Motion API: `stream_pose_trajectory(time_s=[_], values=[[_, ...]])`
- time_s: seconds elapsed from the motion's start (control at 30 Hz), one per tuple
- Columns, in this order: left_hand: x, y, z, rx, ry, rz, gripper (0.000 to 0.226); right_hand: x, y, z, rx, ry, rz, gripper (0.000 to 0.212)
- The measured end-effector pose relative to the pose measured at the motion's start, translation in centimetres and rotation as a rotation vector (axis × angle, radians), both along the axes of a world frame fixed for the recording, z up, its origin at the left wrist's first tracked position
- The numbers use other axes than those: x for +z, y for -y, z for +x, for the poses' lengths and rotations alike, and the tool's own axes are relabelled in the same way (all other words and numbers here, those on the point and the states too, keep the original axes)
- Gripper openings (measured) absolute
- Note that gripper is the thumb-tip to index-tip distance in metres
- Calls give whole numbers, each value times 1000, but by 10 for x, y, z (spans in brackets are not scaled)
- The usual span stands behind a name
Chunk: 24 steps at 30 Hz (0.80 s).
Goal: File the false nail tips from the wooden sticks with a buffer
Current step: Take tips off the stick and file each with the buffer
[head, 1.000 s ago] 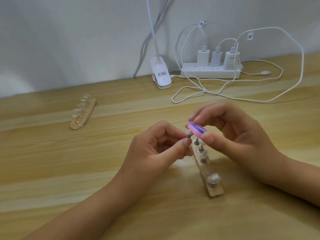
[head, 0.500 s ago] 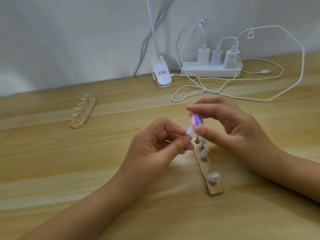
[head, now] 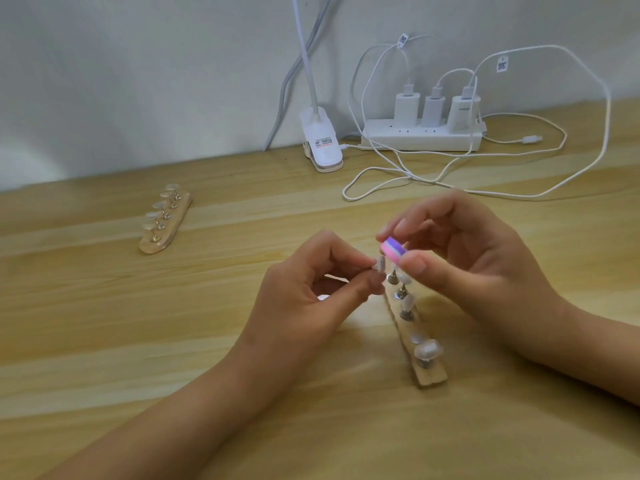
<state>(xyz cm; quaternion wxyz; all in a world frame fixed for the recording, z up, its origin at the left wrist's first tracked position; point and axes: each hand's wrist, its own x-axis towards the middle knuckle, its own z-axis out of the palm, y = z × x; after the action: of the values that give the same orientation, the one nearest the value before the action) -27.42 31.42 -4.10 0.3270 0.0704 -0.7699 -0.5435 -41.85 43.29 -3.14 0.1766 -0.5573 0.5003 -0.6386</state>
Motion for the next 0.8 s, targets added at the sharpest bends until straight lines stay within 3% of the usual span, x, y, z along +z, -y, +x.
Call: stream_pose_trajectory(time_s=[0.1, 0.23, 0.3, 0.43, 0.57, 0.7, 0.8], values=[[-1, 1, -2, 2, 1, 7, 16, 1, 1, -6, -3, 104, -17, 22], [-1, 6, -4, 32, -1, 114, 15, -3, 6, -14, -29, 72, 1, 18], [0, 11, -5, 62, -37, 254, 10, -4, 9, -26, -103, -49, 91, 17], [1, 26, -7, 198, -166, 563, 5, -9, 13, -57, -274, -516, 328, 24], [0, 40, -3, 376, -264, 647, 6, -13, 14, -64, -307, -663, 492, 31], [-1, 44, -2, 468, -297, 675, 10, -5, 15, -58, -352, -754, 431, 35], [-2, 46, -4, 485, -286, 694, 15, 11, 26, -52, -231, -855, 363, 32]])
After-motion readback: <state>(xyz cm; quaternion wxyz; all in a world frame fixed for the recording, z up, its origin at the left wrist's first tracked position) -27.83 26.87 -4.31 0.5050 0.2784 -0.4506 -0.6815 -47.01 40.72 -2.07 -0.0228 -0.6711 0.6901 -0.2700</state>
